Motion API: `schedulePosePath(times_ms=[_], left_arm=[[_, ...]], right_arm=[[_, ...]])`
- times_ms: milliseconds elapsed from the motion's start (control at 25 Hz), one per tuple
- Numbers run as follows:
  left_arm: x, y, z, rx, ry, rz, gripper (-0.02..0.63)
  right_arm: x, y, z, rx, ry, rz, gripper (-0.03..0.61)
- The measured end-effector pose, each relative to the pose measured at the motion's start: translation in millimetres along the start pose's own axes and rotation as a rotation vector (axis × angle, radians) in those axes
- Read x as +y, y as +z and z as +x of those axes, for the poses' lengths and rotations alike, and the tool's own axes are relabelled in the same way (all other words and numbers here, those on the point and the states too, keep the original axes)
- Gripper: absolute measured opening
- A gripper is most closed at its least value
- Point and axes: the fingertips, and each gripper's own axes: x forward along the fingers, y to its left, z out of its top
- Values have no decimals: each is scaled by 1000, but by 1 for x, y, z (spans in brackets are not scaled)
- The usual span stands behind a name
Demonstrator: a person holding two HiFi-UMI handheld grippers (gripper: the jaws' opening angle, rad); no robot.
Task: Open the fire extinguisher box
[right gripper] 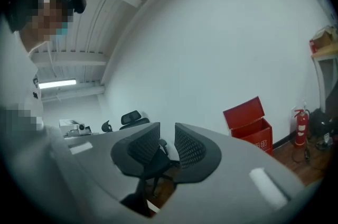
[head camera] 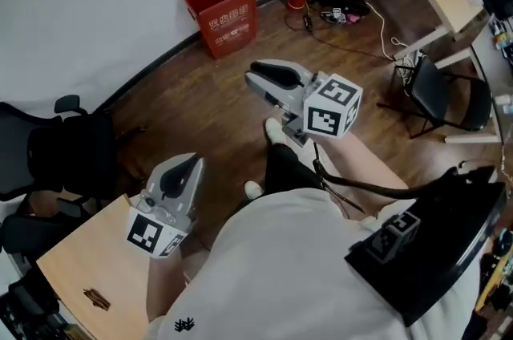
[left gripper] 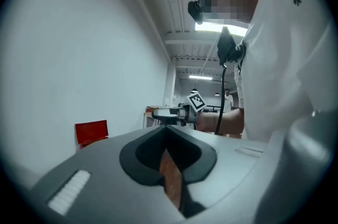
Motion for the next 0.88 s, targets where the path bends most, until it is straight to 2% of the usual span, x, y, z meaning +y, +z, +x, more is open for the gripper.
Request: schedulePosePath(times_ms=[240, 480, 880], left_arm=[[-63, 9, 9, -1, -15, 1, 0], [-125, 17, 53, -31, -32, -2, 0], [-227, 14, 100, -15, -61, 25, 0]], right_arm=[[47, -6, -70, 56, 41, -50, 89], [55, -6, -141, 99, 47, -118, 86], [70, -15, -263, 119, 58, -217, 55]])
